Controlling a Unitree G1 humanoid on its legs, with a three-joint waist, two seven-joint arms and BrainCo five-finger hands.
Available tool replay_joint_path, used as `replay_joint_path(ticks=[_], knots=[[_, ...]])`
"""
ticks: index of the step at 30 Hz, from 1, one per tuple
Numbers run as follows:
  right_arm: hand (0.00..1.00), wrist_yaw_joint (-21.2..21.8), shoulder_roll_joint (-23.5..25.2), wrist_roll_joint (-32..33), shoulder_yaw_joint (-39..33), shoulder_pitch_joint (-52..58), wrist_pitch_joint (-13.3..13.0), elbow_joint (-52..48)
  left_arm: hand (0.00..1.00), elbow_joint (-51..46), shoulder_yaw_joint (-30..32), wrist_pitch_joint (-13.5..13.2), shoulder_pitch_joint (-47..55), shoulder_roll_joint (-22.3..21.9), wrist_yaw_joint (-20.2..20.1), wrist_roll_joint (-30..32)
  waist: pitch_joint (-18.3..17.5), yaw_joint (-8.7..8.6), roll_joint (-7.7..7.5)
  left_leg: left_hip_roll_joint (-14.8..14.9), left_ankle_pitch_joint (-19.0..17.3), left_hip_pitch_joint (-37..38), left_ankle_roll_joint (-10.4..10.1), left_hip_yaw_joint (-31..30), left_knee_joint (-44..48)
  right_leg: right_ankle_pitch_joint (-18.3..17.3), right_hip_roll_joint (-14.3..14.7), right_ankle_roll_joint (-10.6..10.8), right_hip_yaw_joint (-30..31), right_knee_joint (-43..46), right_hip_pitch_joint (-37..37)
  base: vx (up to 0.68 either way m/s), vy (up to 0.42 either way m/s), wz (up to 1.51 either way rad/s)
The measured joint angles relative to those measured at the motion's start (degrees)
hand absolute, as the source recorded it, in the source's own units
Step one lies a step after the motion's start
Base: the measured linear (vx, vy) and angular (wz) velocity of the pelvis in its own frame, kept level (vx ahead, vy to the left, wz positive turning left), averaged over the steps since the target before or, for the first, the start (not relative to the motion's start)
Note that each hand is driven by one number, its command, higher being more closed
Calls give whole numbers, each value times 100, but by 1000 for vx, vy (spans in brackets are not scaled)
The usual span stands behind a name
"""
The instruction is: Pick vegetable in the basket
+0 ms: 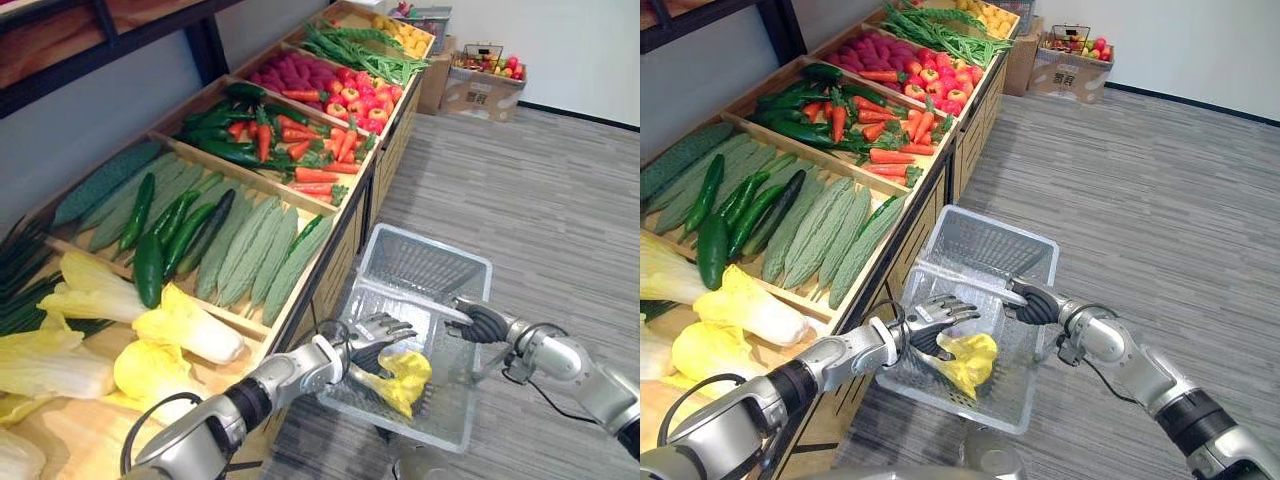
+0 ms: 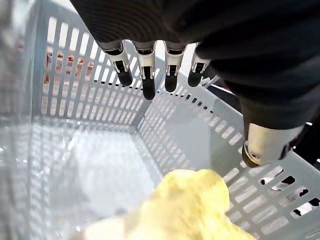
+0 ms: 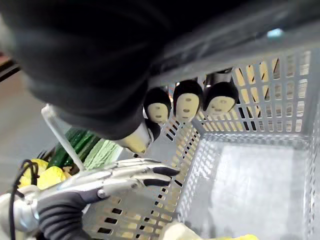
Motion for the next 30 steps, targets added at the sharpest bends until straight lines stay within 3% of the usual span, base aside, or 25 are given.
replay_joint_path(ticks=[18, 23, 30], knots=[[100, -301, 920, -1293, -1353, 865, 459, 2043, 0, -2580, -88, -181, 577, -114, -297, -1607, -1, 101, 2, -45, 156, -583, 260, -1287, -73, -80, -521, -30, -1059, -33, 184, -84, -50, 34], [100, -508, 1315, -1355, -1999, 985, 606, 2890, 0, -3363, 696, -174, 1134, 19, -351, -1929, -13, 212, 21, -67, 229, -894, 369, -1794, -70, -130, -689, -33, -1477, -33, 194, -45, -43, 47], [100, -914, 2136, -1446, -3466, 1120, 902, 4421, 0, -4519, 3055, 23, 2313, 53, -284, -2591, -57, 427, 15, -244, 397, -1512, 618, -3022, -92, -210, -1085, 19, -2583, -72, 434, -15, -6, 82]])
